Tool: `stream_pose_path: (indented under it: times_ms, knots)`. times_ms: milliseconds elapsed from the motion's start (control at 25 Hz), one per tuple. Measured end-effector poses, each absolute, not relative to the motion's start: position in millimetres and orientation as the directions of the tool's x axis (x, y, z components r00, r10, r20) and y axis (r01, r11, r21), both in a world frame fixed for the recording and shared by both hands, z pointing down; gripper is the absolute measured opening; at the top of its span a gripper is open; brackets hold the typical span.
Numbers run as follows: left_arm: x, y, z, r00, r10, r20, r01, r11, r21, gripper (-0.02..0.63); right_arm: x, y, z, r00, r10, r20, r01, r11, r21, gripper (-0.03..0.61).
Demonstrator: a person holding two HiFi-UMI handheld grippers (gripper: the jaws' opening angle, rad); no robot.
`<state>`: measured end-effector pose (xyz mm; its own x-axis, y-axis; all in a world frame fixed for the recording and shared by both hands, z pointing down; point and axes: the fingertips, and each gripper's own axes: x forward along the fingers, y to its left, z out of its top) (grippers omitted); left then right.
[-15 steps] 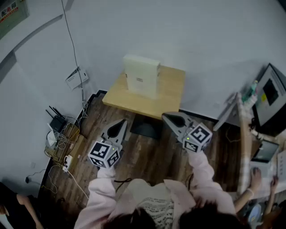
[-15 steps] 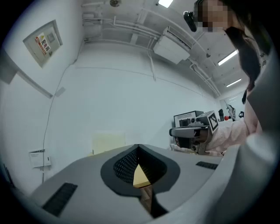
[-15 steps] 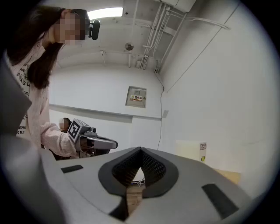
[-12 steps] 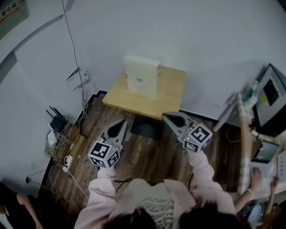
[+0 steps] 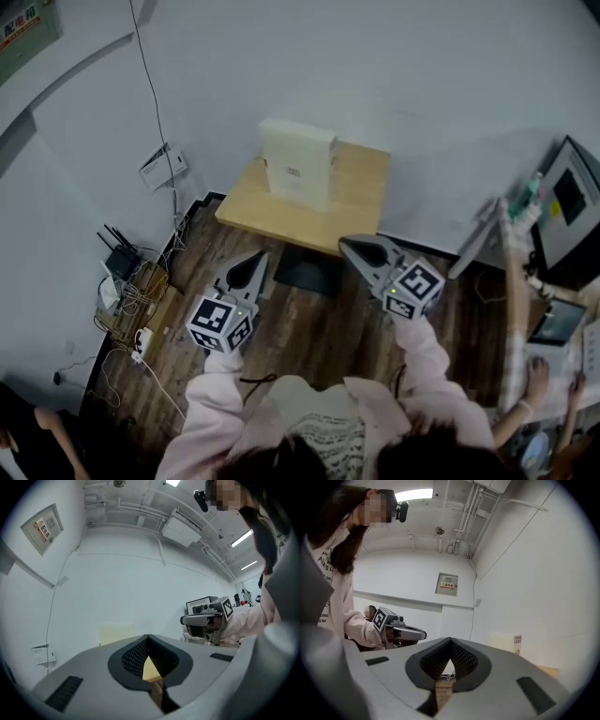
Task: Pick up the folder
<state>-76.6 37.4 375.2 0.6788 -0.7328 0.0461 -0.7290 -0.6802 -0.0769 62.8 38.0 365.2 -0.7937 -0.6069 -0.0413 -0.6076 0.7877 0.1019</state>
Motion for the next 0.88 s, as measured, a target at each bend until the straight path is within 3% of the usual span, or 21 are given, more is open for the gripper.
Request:
stream_pose_path:
  times_ms: [880]
  knots:
    - [-69.2,33.0,381.7,0.604,-0.795,0.059,-0.79,-0.606,-0.086,-0.002,72.9,19.9,376.7,-0.839,-0.543,-0.018,-0.541,0.833,0.115,-0.011]
